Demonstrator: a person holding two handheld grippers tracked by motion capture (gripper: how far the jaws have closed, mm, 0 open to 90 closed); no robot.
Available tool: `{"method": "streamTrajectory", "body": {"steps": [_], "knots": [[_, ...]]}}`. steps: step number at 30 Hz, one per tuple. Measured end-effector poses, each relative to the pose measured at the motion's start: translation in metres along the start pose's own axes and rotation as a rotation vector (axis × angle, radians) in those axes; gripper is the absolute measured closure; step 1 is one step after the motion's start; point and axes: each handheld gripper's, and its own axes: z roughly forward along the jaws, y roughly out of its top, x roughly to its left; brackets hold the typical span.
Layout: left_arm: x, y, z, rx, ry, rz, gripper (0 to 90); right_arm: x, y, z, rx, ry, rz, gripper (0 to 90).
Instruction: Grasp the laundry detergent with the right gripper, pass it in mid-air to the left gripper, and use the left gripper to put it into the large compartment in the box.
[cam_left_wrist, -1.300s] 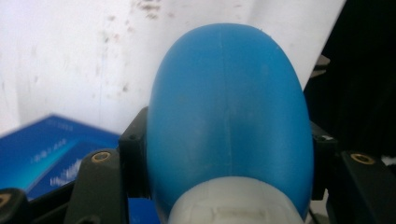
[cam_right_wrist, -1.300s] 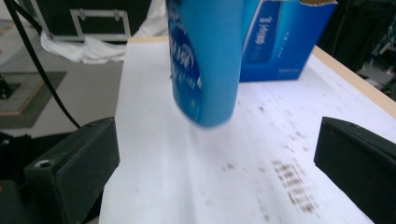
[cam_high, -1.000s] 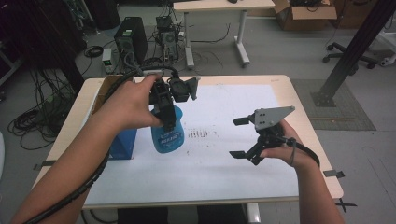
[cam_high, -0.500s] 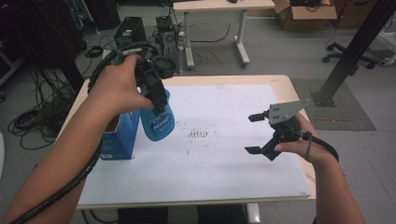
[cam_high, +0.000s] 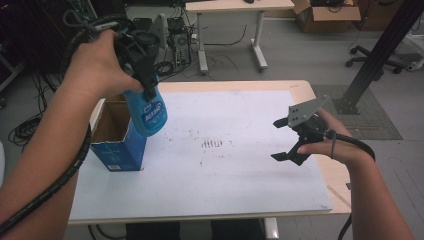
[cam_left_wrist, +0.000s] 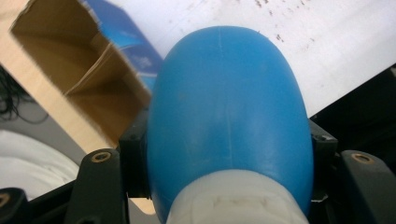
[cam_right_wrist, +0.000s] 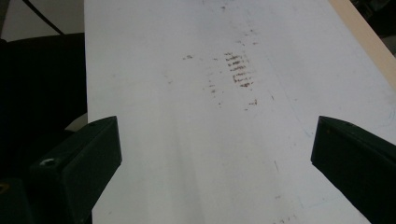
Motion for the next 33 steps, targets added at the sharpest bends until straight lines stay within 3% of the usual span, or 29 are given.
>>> {"method": "streamTrajectory", "body": {"steps": [4,11,24,33], "knots": [[0.015,-0.004,-0.008,0.002,-0.014,-0.073,38.2,-0.001,-0.001,-0.003,0.016,0.003,0.001,1.7],[0.039,-0.010,-0.016,0.008,-0.019,-0.153,38.1,-0.004,-0.001,-0.006,0.075,0.020,-0.022,1.9],[0.068,-0.017,-0.018,0.028,-0.021,-0.264,38.1,-0.009,0.008,-0.009,0.121,0.029,-0.041,2.0],[0.082,-0.023,-0.017,0.036,-0.030,-0.315,38.1,-0.012,0.016,-0.010,0.154,0.030,-0.054,2.2]]}}
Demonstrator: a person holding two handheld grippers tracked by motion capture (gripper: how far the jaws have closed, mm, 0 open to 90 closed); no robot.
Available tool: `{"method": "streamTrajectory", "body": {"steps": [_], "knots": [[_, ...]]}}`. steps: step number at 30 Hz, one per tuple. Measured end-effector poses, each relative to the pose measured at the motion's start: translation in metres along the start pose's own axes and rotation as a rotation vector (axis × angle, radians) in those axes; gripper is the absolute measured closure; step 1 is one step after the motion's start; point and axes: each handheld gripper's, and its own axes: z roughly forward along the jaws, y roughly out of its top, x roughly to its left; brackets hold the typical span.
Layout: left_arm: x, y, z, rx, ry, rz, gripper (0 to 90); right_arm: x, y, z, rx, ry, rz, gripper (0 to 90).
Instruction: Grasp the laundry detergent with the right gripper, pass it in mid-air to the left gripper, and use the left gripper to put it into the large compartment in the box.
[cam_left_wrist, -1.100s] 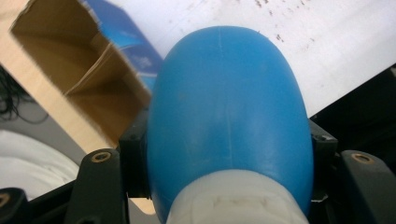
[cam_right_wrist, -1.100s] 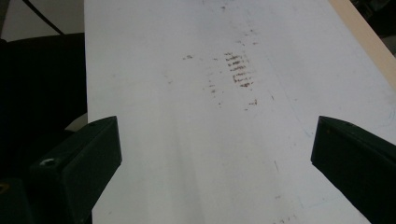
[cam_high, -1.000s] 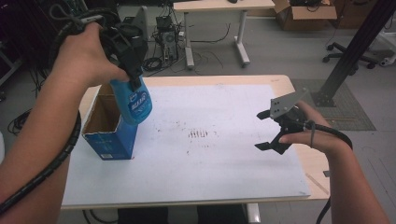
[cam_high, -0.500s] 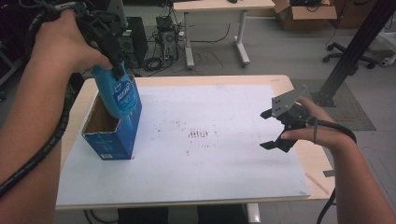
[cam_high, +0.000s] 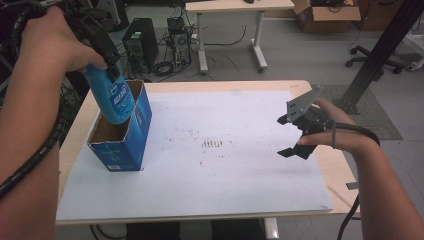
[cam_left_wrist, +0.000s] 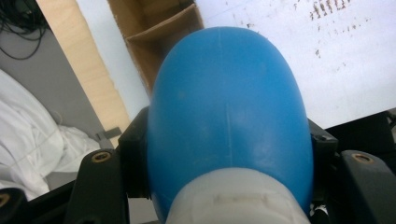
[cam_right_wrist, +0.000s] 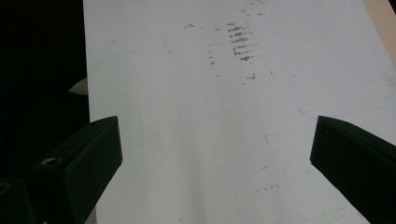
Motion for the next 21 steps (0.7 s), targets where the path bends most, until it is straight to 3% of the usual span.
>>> {"method": "streamTrajectory", "body": {"steps": [11,21], "knots": [[0.021,0.000,0.006,0.005,-0.019,-0.099,38.1,-0.004,0.009,-0.004,0.042,0.000,-0.011,2.2],[0.035,0.002,0.017,0.047,-0.009,-0.137,38.1,-0.006,0.014,-0.003,0.062,0.004,-0.020,2.3]]}}
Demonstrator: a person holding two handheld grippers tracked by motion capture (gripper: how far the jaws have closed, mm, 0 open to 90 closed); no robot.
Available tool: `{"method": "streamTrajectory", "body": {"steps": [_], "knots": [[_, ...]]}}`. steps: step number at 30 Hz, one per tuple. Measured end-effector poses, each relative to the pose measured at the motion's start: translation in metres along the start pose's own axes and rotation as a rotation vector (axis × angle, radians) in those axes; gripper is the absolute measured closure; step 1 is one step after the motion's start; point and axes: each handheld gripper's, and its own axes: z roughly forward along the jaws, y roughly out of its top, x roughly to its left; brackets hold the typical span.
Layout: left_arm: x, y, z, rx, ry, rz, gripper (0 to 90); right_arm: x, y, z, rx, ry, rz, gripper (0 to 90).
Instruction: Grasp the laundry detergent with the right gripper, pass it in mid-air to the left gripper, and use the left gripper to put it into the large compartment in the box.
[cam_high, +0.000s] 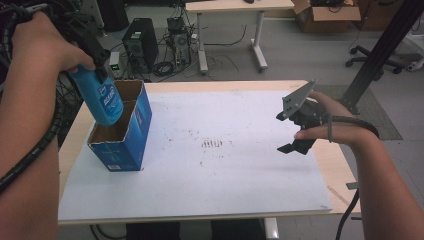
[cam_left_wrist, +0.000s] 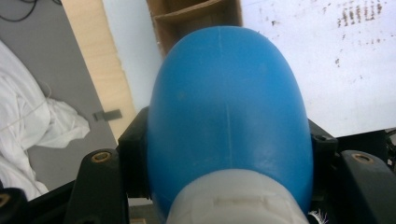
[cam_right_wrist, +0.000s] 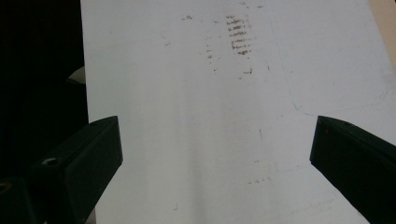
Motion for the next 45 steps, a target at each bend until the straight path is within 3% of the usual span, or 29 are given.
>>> {"method": "streamTrajectory", "body": {"steps": [5,12,16,22,30,45], "knots": [[0.009,0.001,0.006,0.005,-0.018,-0.050,38.1,0.000,0.002,0.001,0.012,0.006,0.003,2.3],[0.013,0.001,0.009,0.014,-0.021,-0.091,38.1,-0.001,0.008,-0.001,0.053,0.015,-0.004,2.5],[0.014,0.002,0.011,0.011,-0.026,-0.096,38.1,-0.002,0.011,-0.003,0.083,0.024,-0.006,2.6],[0.012,0.003,0.018,0.016,-0.023,-0.102,38.1,-0.004,0.019,-0.004,0.179,0.060,0.002,2.9],[0.012,0.006,0.030,0.022,-0.018,-0.110,38.1,-0.003,0.022,-0.005,0.205,0.063,0.003,2.9],[0.015,0.009,0.058,0.018,-0.020,-0.133,38.0,-0.006,0.023,0.008,0.277,0.130,0.010,3.2]]}}
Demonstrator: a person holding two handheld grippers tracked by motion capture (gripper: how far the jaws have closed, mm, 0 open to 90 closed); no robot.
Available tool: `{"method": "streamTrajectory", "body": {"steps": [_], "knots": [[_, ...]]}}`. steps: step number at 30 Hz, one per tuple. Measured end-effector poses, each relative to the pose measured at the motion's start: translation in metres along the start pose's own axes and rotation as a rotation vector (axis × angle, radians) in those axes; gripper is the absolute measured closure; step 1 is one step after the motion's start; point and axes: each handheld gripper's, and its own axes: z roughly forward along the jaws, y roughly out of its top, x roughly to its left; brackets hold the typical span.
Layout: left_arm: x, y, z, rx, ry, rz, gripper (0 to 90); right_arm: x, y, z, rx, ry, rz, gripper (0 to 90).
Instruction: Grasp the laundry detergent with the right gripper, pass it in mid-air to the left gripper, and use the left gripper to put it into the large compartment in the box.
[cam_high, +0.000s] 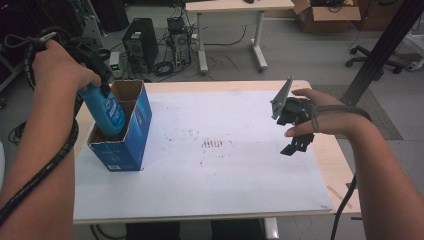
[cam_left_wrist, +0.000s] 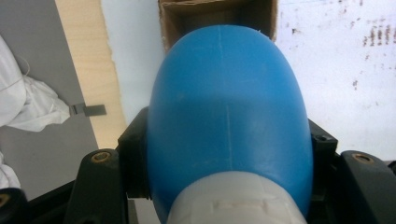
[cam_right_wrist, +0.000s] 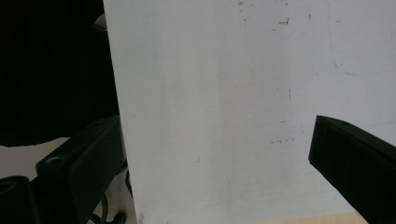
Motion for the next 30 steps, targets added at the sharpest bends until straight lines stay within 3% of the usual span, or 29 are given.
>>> {"method": "streamTrajectory", "body": {"steps": [12,30], "knots": [[0.002,0.003,0.026,0.004,-0.003,-0.012,38.0,-0.002,0.000,0.021,0.018,0.033,0.003,3.4],[-0.007,0.002,0.064,0.012,0.013,-0.005,38.0,-0.002,0.002,0.022,0.017,0.036,-0.002,3.4]]}}
